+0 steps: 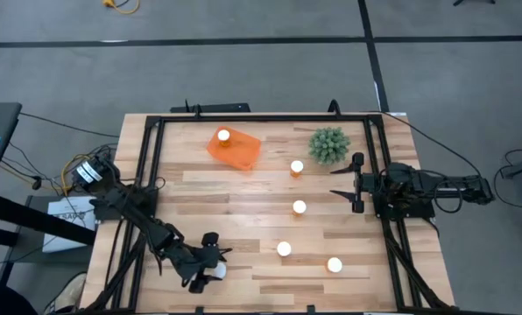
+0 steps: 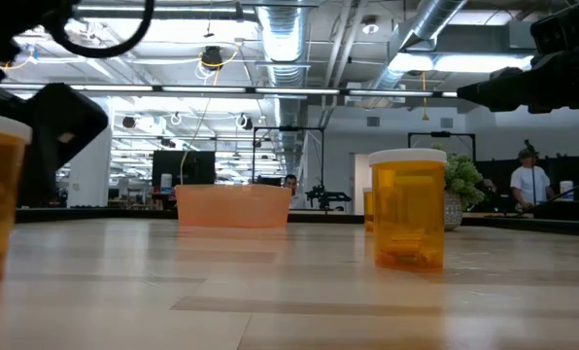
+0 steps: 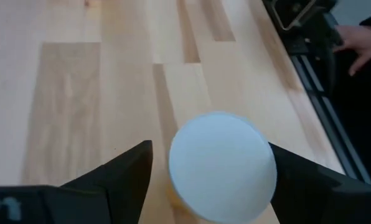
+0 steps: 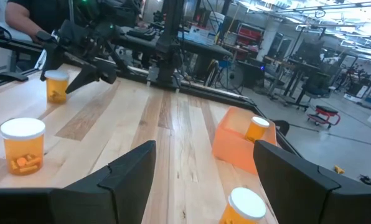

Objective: Pick and place pill bottles into a basket
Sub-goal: Put the orange pill bottle into the orange bin

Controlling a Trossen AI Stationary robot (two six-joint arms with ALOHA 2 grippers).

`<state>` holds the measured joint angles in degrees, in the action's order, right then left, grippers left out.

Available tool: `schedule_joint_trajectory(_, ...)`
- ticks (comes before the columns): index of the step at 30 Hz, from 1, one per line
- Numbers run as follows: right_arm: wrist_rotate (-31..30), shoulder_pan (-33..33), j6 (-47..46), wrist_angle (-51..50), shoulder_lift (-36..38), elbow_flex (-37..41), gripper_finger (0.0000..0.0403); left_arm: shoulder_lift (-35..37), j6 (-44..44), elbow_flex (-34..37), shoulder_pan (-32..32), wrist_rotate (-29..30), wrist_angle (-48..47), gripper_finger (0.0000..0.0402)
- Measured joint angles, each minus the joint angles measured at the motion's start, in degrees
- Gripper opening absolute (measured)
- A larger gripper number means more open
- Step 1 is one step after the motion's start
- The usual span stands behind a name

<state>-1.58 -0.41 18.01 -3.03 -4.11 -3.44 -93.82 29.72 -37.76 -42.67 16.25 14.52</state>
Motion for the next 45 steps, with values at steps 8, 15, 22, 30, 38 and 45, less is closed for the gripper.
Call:
schedule_joint_trajectory(8,0.0,0.0,0.0,0.0,0.0,0.0,0.0265,0.0,-2.5,0.0,2.7,2.5,0.0,0.0193)
schedule_joint_trajectory(15,0.0,0.0,0.0,0.0,0.0,0.0,0.0265,0.0,-5.4,0.0,6.2,9.0,0.2,0.0183)
schedule_joint_trajectory(22,0.0,0.0,0.0,0.0,0.0,0.0,0.0265,0.0,-11.8,0.0,11.9,22.7,6.1,0.0207)
schedule_joint_trajectory(30,0.0,0.0,0.0,0.0,0.0,0.0,0.0265,3.9,-23.3,0.0,18.7,33.1,14.0,0.0187)
schedule_joint_trajectory(38,0.0,0.0,0.0,0.0,0.0,0.0,0.0265,10.5,-33.4,0.0,26.9,39.9,13.4,0.0205)
schedule_joint_trajectory(45,0.0,0.0,0.0,0.0,0.0,0.0,0.0265,14.9,-37.7,0.0,35.8,36.4,13.1,0.0190)
